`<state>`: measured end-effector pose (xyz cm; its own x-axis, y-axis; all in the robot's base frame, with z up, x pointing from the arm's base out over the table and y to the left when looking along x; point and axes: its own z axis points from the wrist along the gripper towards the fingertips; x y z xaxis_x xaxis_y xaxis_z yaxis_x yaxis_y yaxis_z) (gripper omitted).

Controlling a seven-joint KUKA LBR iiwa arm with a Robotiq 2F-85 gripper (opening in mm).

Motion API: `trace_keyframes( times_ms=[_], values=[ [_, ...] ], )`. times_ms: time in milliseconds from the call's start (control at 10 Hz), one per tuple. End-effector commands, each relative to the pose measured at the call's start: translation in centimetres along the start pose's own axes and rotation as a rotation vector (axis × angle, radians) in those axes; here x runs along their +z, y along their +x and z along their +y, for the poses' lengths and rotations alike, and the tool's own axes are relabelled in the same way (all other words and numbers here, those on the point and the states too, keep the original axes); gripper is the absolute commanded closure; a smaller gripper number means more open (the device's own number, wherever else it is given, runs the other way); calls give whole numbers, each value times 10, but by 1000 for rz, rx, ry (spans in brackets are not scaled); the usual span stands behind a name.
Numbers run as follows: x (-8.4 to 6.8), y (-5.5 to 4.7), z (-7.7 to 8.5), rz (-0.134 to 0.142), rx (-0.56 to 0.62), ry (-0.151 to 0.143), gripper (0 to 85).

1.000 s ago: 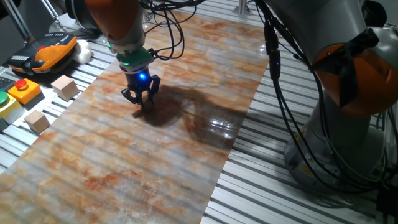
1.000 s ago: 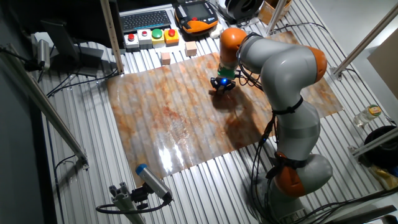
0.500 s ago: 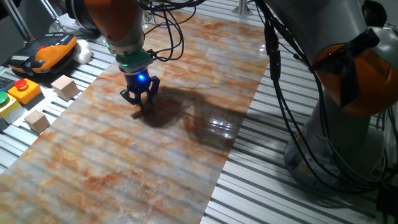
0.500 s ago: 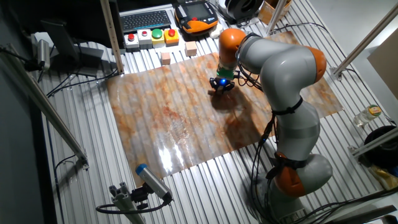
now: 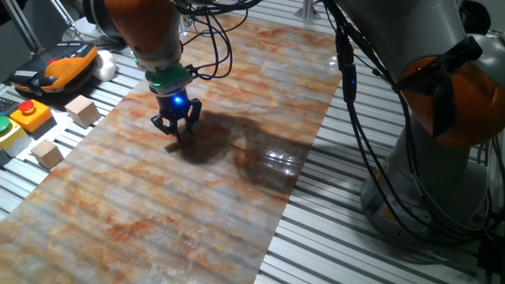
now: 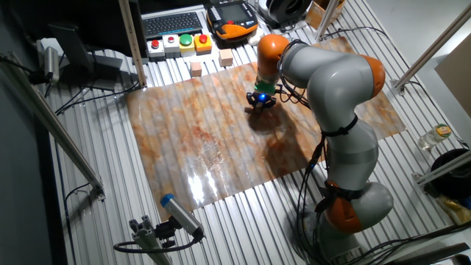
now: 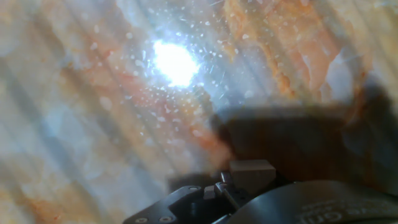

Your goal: Hold a small block with the gripper and sweep it from left to right on the table

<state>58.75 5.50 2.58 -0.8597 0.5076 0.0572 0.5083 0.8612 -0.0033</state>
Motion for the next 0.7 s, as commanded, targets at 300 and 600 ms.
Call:
trace_keyframes(
  times_ms=[300, 600],
  values=[
    [0, 4, 4, 3, 7, -3, 850],
    [0, 8, 9, 5, 17, -5, 850]
  ],
)
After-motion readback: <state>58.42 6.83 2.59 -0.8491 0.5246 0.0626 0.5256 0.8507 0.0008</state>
